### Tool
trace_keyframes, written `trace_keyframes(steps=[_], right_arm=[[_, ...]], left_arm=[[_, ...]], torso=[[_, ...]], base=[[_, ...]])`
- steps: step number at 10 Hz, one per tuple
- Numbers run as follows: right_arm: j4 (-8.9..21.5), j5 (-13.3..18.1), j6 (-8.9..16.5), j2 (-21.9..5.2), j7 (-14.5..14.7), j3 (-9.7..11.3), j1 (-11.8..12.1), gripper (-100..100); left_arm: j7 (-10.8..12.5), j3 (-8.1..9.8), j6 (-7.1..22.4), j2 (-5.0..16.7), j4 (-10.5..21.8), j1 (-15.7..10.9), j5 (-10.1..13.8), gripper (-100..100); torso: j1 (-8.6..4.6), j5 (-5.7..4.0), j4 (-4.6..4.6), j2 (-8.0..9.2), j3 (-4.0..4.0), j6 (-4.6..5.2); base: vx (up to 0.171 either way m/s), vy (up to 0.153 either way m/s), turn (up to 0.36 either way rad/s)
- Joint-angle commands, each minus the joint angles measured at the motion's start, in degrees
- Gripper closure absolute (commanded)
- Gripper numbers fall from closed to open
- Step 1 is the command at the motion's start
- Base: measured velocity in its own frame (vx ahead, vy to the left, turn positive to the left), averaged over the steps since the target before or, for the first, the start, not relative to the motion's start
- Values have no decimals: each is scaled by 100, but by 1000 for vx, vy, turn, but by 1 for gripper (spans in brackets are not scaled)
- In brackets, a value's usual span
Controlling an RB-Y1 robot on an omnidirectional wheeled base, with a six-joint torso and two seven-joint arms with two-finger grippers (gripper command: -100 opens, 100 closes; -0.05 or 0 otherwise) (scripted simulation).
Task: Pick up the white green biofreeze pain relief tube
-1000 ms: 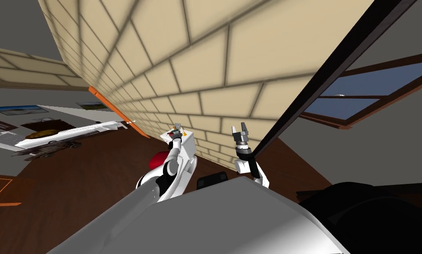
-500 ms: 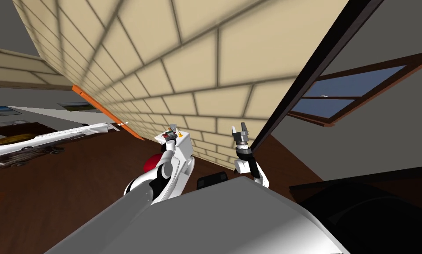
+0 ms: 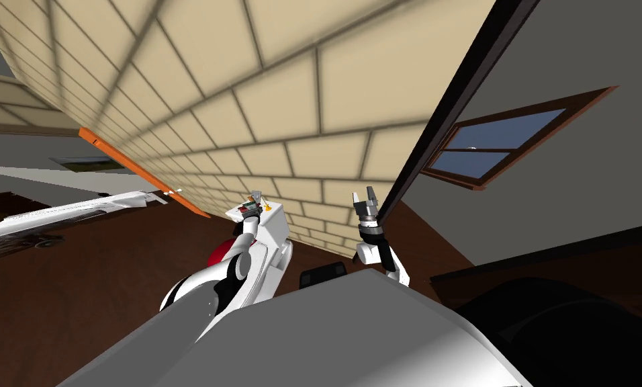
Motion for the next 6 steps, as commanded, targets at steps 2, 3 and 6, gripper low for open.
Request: trace_keyframes(steps=[2, 3, 6], right_arm=[[0, 0, 0, -1, 0, -1, 0, 0], [0, 0, 0, 0, 0, 0, -1, 0], [0, 0, 0, -1, 0, 0, 0, 0]], left_arm=[[-95, -61, 201, 324, -110, 210, 359, 100], [-95, -61, 201, 372, -110, 210, 359, 100], [-9, -218, 292, 686, -138, 374, 615, 100]], torso=[[15, 1, 0, -2, -1, -3], [16, 5, -2, -4, -3, 5], [20, 3, -3, -8, -6, 4]], base=[[-3, -69, -60], [-7, -62, -72], [-4, -57, -71]])
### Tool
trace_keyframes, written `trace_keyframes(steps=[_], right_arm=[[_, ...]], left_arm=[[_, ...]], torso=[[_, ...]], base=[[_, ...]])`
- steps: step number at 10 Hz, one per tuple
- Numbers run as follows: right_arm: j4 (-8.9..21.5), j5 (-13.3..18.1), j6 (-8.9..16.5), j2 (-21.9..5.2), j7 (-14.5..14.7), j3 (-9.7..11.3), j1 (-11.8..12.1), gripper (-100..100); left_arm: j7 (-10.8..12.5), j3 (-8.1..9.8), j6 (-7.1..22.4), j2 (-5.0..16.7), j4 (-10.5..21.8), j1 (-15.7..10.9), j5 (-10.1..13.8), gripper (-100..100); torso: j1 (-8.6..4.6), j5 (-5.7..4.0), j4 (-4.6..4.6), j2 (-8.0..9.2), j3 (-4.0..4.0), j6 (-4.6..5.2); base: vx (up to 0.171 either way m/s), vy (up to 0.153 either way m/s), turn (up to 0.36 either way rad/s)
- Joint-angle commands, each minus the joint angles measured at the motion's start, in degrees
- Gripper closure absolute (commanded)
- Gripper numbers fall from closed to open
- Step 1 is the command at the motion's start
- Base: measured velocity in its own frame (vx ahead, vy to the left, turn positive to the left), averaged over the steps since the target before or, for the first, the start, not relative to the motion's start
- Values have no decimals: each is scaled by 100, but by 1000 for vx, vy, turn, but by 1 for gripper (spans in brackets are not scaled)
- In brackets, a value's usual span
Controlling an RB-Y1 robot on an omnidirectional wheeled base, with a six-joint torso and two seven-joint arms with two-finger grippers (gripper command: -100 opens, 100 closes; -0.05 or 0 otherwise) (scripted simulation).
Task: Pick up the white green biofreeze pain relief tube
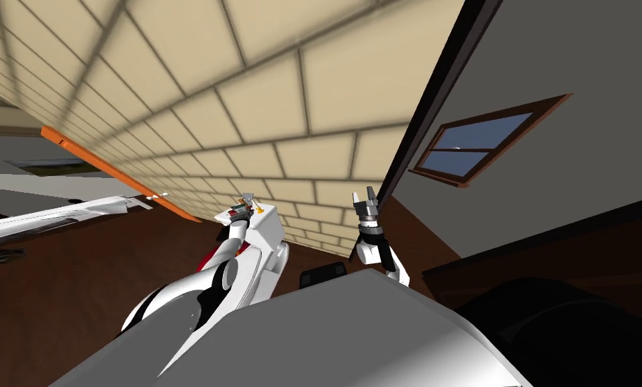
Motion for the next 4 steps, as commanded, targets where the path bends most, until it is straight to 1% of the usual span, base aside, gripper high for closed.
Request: trace_keyframes(steps=[1, 2, 3, 4], right_arm=[[0, 0, 0, 0, 0, 0, 0, 0], [0, 0, 0, 0, 0, 0, 0, 0], [0, 0, 0, -1, 0, -1, 0, 0], [0, 0, 0, -1, 0, -1, 0, 0]], left_arm=[[-286, 213, 127, -29, -131, 45, 107, 100], [-314, 213, 127, -29, -131, 45, 107, 100], [-270, 204, 122, -31, -126, 46, 102, 100], [-300, 215, 131, -33, -133, 48, 107, 0]], torso=[[0, 0, 0, 0, 0, 0], [8, 2, 2, 2, 2, -2], [16, 2, 1, 0, 1, -2], [20, 3, 0, -2, -1, -1]], base=[[-8, -34, 9], [3, -11, 10], [0, 0, 0], [0, 0, 0]])
